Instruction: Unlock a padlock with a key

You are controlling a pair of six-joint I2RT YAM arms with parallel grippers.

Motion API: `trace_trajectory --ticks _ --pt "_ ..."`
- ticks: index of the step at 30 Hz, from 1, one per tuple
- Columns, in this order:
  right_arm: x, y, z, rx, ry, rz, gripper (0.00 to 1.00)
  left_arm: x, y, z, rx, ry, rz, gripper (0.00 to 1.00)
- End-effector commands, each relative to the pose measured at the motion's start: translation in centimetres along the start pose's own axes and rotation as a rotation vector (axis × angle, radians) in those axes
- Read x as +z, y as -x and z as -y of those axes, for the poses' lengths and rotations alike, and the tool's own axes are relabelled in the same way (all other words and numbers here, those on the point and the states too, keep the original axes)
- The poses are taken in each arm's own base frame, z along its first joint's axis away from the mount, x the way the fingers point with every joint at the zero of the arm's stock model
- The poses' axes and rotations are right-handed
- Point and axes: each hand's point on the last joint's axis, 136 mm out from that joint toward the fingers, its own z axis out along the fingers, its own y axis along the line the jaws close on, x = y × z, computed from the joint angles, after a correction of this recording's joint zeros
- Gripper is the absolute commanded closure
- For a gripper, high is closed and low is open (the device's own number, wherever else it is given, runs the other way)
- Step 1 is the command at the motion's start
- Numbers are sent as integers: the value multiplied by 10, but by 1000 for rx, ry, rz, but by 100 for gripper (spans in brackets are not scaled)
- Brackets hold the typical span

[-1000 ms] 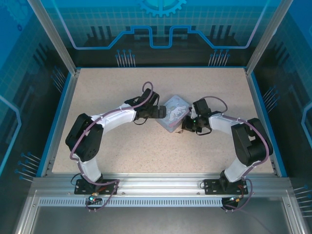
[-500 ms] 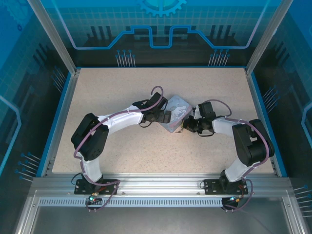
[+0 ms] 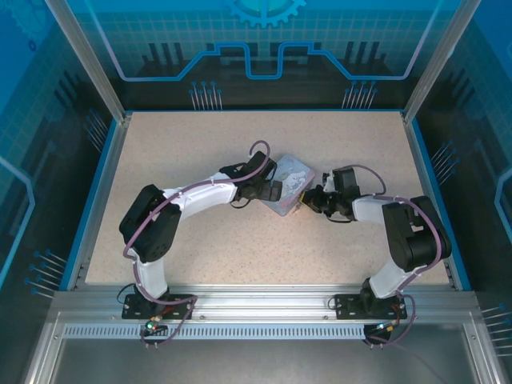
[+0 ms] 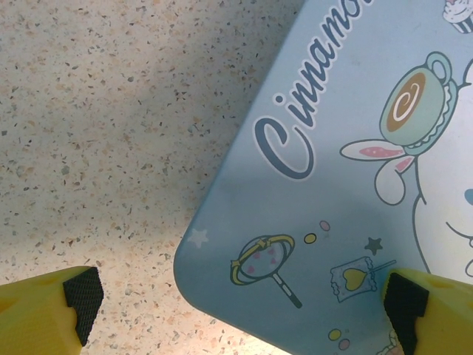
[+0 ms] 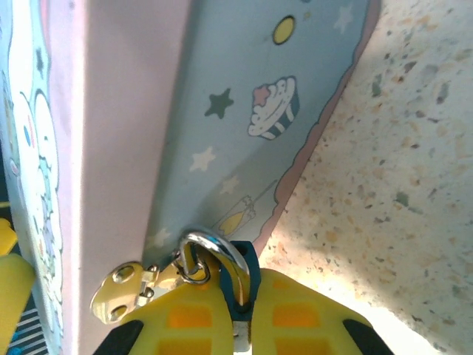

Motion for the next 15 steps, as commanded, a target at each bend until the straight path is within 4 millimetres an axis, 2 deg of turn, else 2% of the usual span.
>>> trace_trajectory --ticks 1,8,15 --pt "-1 12 -5 31 66 35 100 17 -36 -8 69 55 -116 1" --pt "-7 23 8 81 60 64 100 20 -39 -8 65 55 -128 1" --pt "-16 21 16 43 55 27 100 22 -42 -8 64 54 -134 1"
